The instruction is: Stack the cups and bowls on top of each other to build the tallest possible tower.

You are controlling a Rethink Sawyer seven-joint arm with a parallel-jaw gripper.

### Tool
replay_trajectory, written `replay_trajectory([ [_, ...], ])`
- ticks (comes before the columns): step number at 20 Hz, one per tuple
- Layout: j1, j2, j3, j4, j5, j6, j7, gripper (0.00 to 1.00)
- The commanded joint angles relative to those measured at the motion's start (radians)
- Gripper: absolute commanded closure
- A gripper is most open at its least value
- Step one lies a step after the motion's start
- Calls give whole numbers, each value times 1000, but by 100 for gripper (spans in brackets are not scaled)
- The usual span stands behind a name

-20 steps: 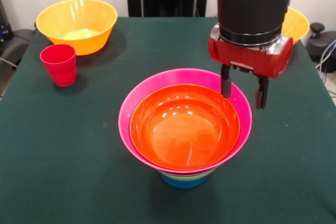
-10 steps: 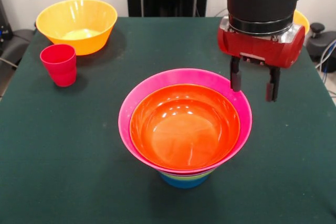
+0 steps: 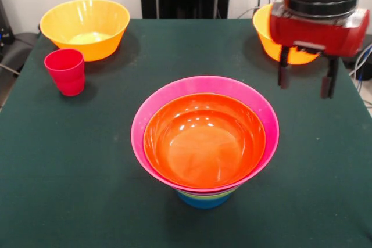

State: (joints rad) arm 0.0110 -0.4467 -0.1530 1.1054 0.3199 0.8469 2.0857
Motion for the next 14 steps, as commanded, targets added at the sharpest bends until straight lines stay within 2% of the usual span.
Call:
replay_trajectory([
  [1, 72, -37, 6, 145, -54, 69, 156, 0],
  [5, 89, -110, -5, 289, -32, -6, 145, 0],
  [8, 91, -173, -6, 437, -9, -88, 146, 0],
  [14, 90, -259, -46, 696, -33, -187, 130, 0],
])
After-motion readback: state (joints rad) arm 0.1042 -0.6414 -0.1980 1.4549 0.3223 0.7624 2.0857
